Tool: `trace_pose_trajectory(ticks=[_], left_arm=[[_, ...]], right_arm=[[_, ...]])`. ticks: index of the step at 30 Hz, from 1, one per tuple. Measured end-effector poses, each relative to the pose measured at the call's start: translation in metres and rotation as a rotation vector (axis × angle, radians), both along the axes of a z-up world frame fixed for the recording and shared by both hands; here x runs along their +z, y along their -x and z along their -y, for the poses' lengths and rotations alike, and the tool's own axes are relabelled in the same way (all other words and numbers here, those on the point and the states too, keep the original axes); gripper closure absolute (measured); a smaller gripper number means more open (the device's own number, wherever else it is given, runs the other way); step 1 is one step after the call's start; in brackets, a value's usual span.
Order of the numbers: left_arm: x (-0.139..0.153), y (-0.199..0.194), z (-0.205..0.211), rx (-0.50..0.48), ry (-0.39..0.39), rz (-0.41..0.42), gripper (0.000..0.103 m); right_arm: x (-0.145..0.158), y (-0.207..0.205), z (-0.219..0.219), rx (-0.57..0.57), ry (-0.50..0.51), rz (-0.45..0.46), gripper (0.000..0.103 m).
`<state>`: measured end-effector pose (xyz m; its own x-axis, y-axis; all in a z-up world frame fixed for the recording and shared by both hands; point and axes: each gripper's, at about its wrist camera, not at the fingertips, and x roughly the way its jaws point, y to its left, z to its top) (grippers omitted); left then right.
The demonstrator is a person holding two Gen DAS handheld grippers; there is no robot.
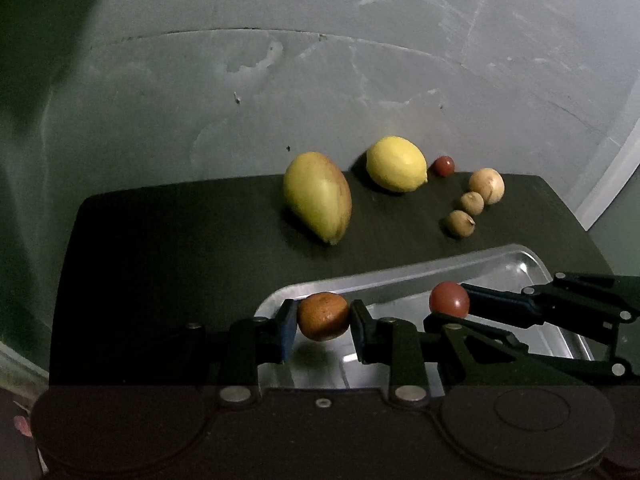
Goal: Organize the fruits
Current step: 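Carry the tangerine and cherry tomato over the tray with both tools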
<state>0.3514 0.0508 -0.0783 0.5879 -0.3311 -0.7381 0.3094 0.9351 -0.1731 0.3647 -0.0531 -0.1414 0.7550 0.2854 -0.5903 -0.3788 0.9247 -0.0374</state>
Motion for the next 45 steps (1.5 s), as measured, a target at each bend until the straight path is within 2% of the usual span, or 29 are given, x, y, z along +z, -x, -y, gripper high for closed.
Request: trace_pose_trajectory(ticks=[17,45], left_arm=[[-0.006,0.024,-0.005,-0.037,-0.006,-0.032,0.073],[-0.014,0.028,-0.001,-0.031,-0.032,-0.067,0.073]], right_arm=[[0.000,0.031,-0.015,0.002,0.014,-0.028,0.078],[-0.009,0.034,-0.017,-0.008,0.058,-0.081,0.078]])
